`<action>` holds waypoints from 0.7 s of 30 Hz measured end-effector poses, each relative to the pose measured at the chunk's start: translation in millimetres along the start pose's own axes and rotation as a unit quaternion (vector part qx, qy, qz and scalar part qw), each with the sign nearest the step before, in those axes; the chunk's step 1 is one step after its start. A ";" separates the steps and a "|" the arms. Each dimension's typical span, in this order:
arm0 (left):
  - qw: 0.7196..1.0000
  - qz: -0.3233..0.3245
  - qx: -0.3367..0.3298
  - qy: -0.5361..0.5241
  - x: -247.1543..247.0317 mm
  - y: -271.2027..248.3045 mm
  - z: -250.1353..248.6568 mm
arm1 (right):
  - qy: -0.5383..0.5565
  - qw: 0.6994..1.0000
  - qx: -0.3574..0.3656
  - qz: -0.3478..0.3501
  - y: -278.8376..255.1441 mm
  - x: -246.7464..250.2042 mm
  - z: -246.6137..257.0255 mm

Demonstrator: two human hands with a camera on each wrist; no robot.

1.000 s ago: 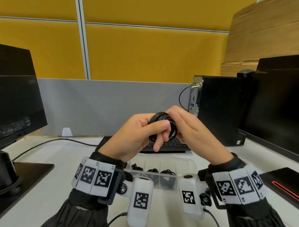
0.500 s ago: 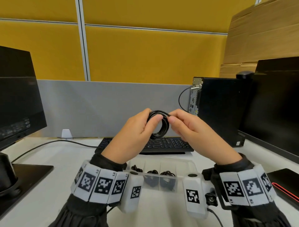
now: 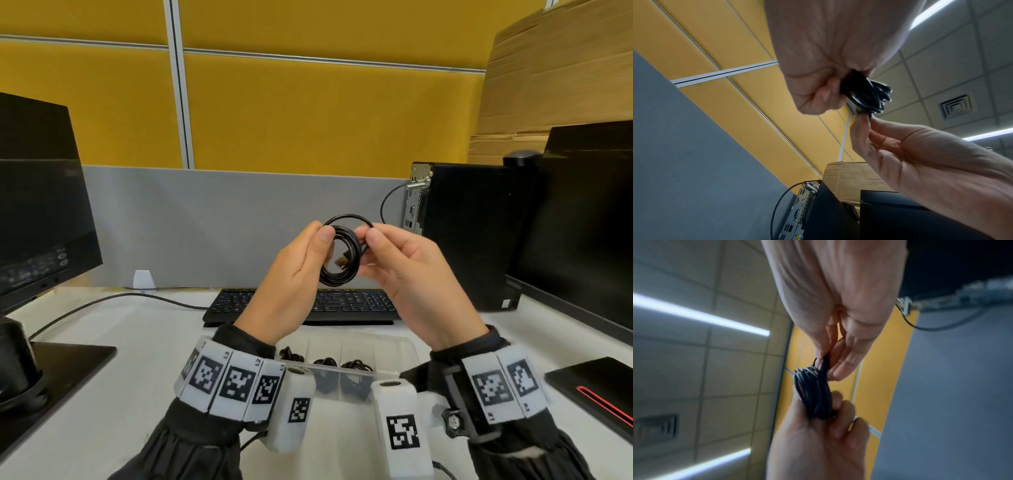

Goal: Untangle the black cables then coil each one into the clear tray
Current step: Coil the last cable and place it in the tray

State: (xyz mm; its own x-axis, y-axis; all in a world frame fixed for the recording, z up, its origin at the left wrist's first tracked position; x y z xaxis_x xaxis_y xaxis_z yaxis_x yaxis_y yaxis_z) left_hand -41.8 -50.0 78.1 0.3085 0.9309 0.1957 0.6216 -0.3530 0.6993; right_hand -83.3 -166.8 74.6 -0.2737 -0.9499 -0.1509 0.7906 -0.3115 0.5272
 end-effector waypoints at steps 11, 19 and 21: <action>0.994 0.042 0.097 -0.019 0.3 1.7 16.2 | 0.120 0.981 -0.153 0.003 -3.8 -20.6 -36.7; 0.990 0.011 0.024 0.138 -1.5 2.9 24.5 | 0.068 0.988 -0.124 0.069 -11.0 -26.4 -22.5; 0.987 0.018 0.014 0.161 -5.8 1.4 20.7 | 0.034 0.991 -0.096 0.085 -12.2 -29.1 -18.8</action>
State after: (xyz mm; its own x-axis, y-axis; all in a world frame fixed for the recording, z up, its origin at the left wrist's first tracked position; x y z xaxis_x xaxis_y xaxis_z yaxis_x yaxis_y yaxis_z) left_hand -27.8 -57.9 63.8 0.0888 0.8983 0.4303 0.6353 -0.3839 0.6701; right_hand -74.6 -135.8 56.9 -0.0949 -0.9866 -0.1329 0.9136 -0.1393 0.3819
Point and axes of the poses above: each hand's wrist, its own y-axis towards the middle knuckle, its own x-axis out of the back of the hand, z = x × y, the point moved 8 cm from there along y, towards the middle knuckle, and after that the axes turned 7 degrees about -z, right-handed, at the moved point
